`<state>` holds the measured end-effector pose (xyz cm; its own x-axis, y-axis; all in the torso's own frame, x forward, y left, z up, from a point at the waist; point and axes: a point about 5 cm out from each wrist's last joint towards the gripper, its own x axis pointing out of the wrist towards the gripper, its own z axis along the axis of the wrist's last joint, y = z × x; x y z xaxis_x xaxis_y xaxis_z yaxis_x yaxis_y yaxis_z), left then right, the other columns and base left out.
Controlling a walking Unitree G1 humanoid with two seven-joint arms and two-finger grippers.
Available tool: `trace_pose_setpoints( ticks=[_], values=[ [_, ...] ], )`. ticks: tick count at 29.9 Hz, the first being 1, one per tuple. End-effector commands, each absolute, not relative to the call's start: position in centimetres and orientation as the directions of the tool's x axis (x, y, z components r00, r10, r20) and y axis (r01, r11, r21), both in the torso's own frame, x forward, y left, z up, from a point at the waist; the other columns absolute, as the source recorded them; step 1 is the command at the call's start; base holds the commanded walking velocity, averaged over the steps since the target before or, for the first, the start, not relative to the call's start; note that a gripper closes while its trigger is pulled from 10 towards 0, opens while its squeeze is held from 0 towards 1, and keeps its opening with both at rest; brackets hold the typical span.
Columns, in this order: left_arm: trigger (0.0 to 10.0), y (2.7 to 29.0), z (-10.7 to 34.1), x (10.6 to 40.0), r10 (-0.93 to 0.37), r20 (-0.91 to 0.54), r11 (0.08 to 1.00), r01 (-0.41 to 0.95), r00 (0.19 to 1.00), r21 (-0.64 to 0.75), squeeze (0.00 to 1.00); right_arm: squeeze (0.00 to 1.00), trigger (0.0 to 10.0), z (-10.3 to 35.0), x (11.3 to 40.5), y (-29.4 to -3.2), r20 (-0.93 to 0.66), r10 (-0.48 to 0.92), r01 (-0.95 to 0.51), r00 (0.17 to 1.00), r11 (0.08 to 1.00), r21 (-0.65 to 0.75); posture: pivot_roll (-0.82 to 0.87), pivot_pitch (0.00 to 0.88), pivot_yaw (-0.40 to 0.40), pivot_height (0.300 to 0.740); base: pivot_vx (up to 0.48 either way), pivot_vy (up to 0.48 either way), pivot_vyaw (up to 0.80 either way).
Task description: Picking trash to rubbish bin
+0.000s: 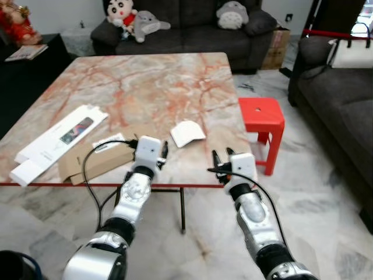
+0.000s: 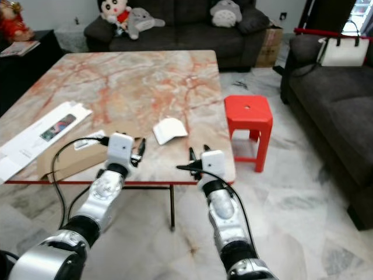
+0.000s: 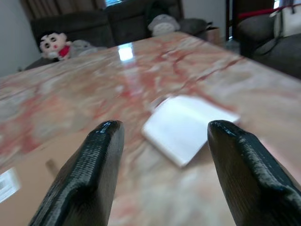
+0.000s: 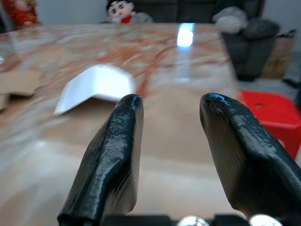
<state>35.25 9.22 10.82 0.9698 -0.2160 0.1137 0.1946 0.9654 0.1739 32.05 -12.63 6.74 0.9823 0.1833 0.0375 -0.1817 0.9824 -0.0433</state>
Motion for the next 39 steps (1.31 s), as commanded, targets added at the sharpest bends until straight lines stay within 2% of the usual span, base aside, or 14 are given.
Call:
trace_pose_setpoints(
  ticks=[1, 18, 28, 39],
  values=[
    [10.0, 10.49, 10.87, 35.48, -0.195, 0.107, 0.964, 0.171, 0.975, 0.204, 0.00, 0.00, 10.0, 7.26, 32.31, -11.37, 0.057, 0.210, -0.209, 0.976, 0.978, -0.025, 0.14, 0.019, 0.021, 0.740, 0.356, 0.000, 0.00],
    [10.0, 10.40, 10.83, 35.44, -0.204, 0.106, 0.961, 0.178, 0.973, 0.211, 0.00, 0.00, 10.0, 7.18, 32.29, -11.33, 0.052, 0.209, -0.208, 0.977, 0.978, -0.026, 0.14, 0.019, 0.021, 0.740, 0.326, 0.000, 0.00],
    [10.0, 10.23, 10.79, 35.41, -0.208, 0.105, 0.960, 0.182, 0.972, 0.215, 0.00, 0.00, 10.0, 7.13, 32.27, -11.36, 0.050, 0.210, -0.209, 0.976, 0.978, -0.028, 0.14, 0.018, 0.020, 0.740, 0.000, 0.000, 0.00],
    [10.0, 10.28, 10.87, 35.43, -0.206, 0.110, 0.960, 0.179, 0.972, 0.213, 0.00, 0.00, 10.0, 7.16, 32.30, -11.35, 0.050, 0.211, -0.210, 0.976, 0.977, -0.029, 0.14, 0.016, 0.020, 0.740, 0.324, 0.000, 0.00]
  ],
)
